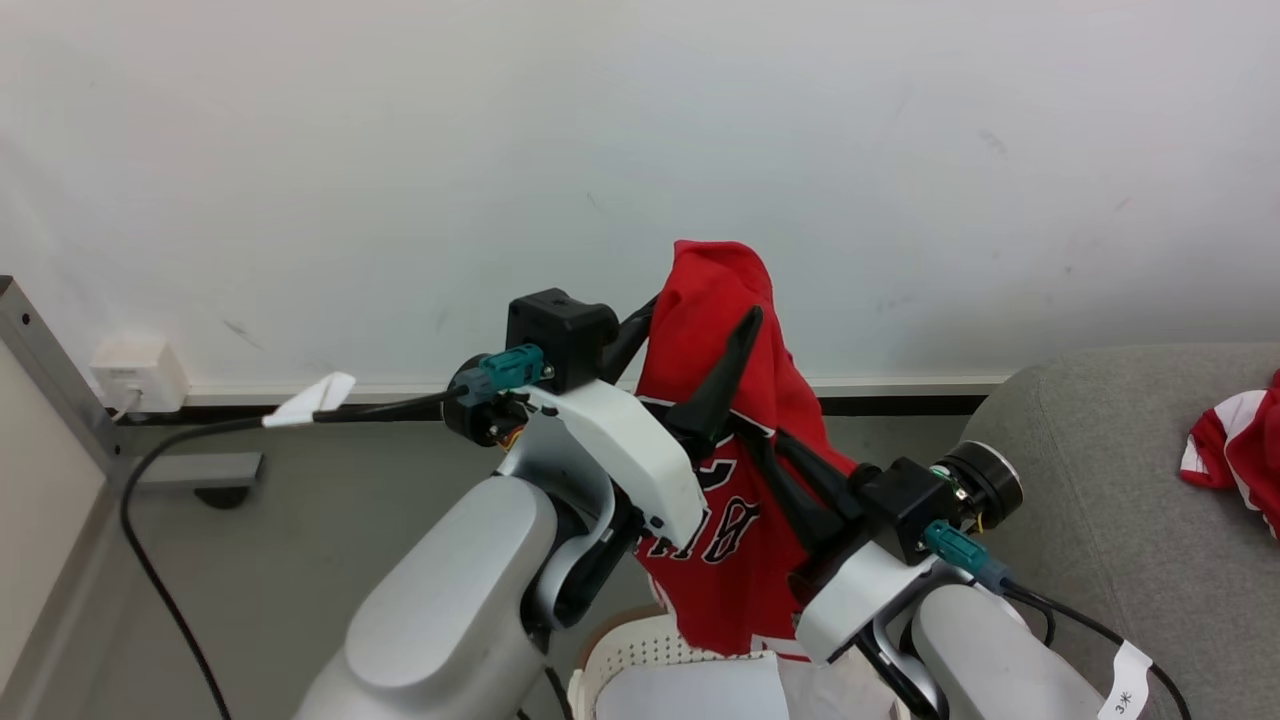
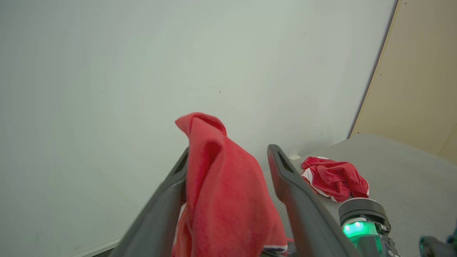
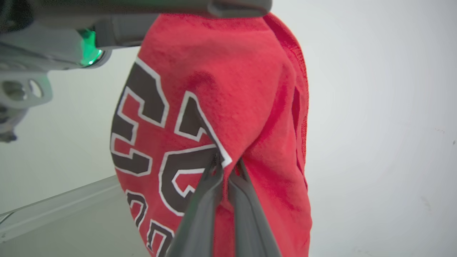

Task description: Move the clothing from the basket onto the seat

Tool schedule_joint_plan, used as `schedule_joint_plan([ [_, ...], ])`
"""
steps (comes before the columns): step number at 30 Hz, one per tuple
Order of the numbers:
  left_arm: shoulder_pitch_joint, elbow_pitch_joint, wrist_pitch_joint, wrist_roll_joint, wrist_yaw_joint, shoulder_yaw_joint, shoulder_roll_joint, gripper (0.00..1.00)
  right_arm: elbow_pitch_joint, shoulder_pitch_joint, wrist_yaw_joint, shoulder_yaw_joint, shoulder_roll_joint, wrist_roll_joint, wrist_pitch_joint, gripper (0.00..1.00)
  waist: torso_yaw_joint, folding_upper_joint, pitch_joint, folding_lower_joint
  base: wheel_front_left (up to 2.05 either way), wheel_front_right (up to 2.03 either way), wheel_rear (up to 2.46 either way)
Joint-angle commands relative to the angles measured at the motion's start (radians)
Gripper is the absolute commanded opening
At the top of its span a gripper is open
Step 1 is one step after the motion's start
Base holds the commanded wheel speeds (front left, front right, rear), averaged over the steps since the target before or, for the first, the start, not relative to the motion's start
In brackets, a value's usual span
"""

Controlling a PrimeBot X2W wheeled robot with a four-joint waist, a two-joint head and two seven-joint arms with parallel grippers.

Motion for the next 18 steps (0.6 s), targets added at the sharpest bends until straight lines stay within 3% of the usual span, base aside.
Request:
schedule_joint_plan([
  [1,0.002,0.001,0.000,0.008,0.003,0.001,0.007,1.00,0.001,0.009,-0.002,-0.003,-0.001,-0.006,0.000,0.00,-0.003,0.0000,0.001,-0.0001,0.00,0.00,0.00],
  [18,0.002,0.002,-0.004,0.005,0.018,-0.002,0.021,1.00,-0.001,0.016,-0.002,-0.075,-0.001,-0.014,0.000,0.00,-0.025,0.0000,0.011,-0.0001,0.00,0.00,0.00],
])
